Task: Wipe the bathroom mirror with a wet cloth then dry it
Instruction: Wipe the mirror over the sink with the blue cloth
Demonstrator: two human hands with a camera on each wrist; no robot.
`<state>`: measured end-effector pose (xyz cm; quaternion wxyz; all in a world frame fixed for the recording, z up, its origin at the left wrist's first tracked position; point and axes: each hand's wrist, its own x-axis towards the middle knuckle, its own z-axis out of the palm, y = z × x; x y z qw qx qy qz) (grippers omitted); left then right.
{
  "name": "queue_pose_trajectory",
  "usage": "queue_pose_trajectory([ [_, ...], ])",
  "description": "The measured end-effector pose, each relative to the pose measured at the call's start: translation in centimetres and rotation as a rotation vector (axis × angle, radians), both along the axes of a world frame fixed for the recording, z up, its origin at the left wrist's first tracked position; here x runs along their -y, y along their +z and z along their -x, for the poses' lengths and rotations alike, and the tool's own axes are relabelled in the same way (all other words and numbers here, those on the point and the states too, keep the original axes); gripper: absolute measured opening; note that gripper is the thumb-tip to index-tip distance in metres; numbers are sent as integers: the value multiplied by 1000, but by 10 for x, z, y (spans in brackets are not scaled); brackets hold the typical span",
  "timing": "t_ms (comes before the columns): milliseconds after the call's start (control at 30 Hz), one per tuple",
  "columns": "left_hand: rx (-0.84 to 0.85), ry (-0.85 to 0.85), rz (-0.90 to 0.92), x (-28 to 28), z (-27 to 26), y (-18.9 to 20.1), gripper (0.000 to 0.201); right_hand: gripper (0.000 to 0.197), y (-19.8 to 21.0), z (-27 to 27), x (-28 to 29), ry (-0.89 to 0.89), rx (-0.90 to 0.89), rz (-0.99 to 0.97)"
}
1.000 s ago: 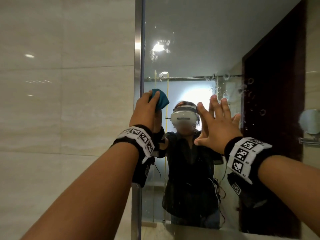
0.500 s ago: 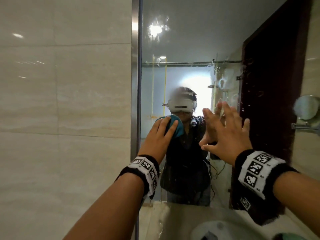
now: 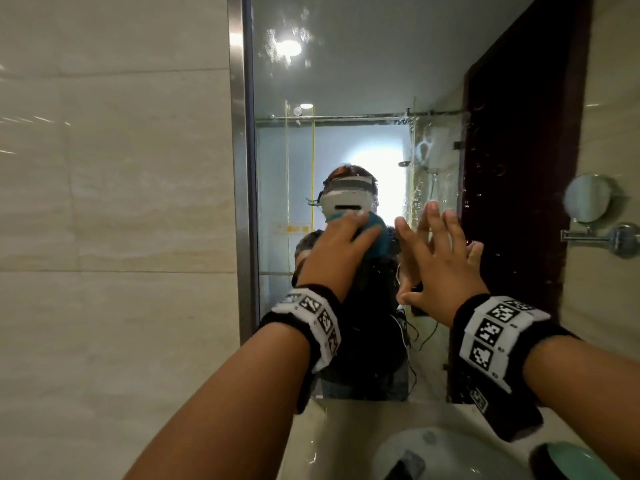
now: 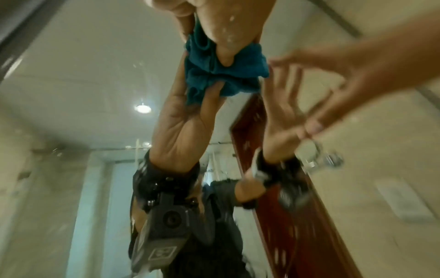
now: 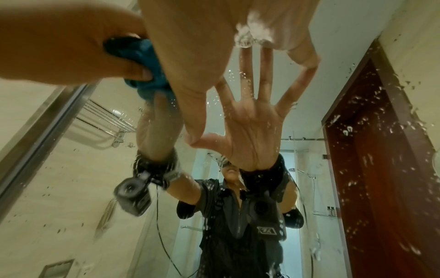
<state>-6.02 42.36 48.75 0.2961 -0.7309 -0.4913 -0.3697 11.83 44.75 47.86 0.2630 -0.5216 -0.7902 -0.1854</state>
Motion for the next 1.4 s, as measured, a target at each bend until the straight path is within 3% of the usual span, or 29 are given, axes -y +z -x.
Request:
queue_pose_trajectory([
  [133, -390, 14, 35, 3, 7, -58, 73, 124, -1, -1, -4, 4, -16, -25],
  [267, -548, 66, 30, 12, 32, -75, 76, 128, -3, 0, -6, 14, -17, -37],
  [367, -430, 122, 82, 24, 37, -49, 76, 129, -3, -1, -6, 18, -20, -40],
  [467, -236, 182, 5, 23, 43, -23, 50, 129, -3, -1, -5, 8, -17, -45],
  [567, -200, 222, -95, 16, 43, -32, 35, 129, -5, -1, -5, 7, -15, -46],
  [633, -89, 195, -19, 17, 37, -53, 45, 128, -6, -1, -6, 9, -17, -46],
  [700, -135, 154, -25, 17, 33, -80, 70, 126, -6, -1, -5, 2, -12, -56],
  [767, -175, 85, 4, 17, 30, -102, 82, 115, -15, 1, 1, 5, 9, -130],
  [900, -279, 144, 16, 20, 29, -126, 83, 96, -63, 10, 11, 80, 122, -276],
  [1067, -351, 194, 45, 31, 38, -118, 81, 107, -89, 20, 9, 54, 174, -109],
  [1133, -309, 221, -12, 30, 42, -107, 79, 115, -92, 23, 9, 26, 203, -72],
  [1267, -55, 283, -104, 25, 53, -83, 86, 116, -95, 28, 7, 13, 184, -62],
  [1400, -116, 257, -163, 21, 60, -104, 88, 119, -97, 29, 4, 22, 174, -78],
])
